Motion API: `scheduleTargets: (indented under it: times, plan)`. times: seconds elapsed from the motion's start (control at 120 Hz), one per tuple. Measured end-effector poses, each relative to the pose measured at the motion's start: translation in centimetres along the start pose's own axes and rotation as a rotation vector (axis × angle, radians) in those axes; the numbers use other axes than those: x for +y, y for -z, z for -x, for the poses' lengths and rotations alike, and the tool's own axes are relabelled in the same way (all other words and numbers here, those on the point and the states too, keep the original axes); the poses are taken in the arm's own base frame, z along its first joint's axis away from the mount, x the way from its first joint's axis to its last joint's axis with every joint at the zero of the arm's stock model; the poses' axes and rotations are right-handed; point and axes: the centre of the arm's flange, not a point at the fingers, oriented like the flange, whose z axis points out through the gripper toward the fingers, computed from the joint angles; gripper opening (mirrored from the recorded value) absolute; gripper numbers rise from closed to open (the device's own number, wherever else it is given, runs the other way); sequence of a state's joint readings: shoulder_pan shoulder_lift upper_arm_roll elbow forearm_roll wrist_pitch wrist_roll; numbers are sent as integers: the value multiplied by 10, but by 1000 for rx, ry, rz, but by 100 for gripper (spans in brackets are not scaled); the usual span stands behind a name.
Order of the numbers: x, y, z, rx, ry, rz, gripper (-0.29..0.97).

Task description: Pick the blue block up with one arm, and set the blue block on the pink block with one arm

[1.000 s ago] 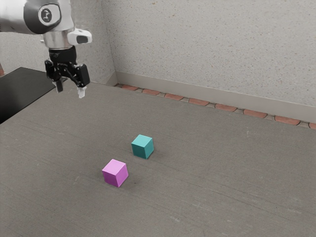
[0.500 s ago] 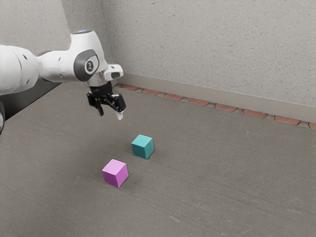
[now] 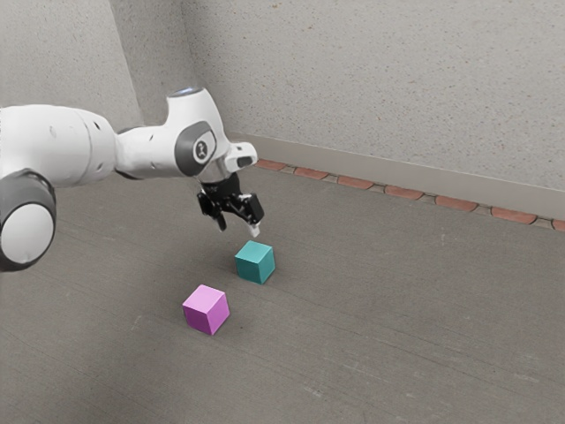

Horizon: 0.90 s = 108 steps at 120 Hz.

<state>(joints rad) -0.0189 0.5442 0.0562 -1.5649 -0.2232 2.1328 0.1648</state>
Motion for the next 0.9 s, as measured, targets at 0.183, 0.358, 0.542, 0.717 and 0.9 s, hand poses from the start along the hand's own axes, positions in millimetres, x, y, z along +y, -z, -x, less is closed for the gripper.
scheduleTargets:
  times: [0.183, 0.358, 0.542, 0.717, 0.9]
  plan:
    - [14, -27, 7, -9, -3, 22, 68]
    - [12, -42, 4, -6, 0, 21, 68]
    - [9, -62, 4, -11, 4, 21, 68]
    - [13, -74, 3, -9, 1, 30, 68]
    - [12, -82, 4, -10, 4, 31, 53]
